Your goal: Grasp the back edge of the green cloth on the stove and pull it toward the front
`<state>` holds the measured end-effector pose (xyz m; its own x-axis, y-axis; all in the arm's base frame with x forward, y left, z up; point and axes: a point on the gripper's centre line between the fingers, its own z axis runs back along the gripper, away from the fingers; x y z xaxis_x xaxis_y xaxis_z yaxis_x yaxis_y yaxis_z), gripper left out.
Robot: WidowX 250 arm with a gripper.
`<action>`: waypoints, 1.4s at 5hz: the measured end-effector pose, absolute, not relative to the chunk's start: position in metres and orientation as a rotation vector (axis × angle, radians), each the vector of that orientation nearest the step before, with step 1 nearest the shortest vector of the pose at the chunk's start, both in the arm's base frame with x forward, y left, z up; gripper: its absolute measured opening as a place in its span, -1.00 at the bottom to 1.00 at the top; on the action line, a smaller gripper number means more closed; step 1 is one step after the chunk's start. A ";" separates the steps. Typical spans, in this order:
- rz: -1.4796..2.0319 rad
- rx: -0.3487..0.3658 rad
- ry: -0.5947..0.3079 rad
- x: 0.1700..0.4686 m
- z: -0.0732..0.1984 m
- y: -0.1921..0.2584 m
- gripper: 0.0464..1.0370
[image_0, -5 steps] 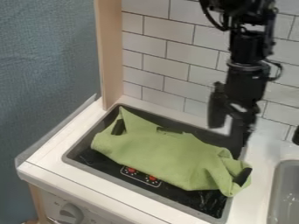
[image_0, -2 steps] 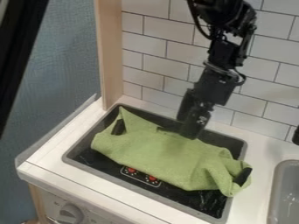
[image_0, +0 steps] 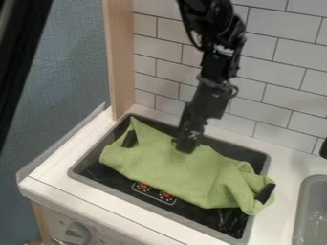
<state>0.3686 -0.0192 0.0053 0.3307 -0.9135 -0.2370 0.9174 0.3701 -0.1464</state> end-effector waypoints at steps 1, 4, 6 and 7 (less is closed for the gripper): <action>-1.239 0.046 0.244 0.379 0.004 -0.020 0.92; -1.313 0.047 0.178 0.392 -0.011 -0.025 0.92; -1.311 0.035 0.160 0.394 -0.012 -0.027 0.79; -1.307 0.038 0.154 0.395 -0.012 -0.027 0.16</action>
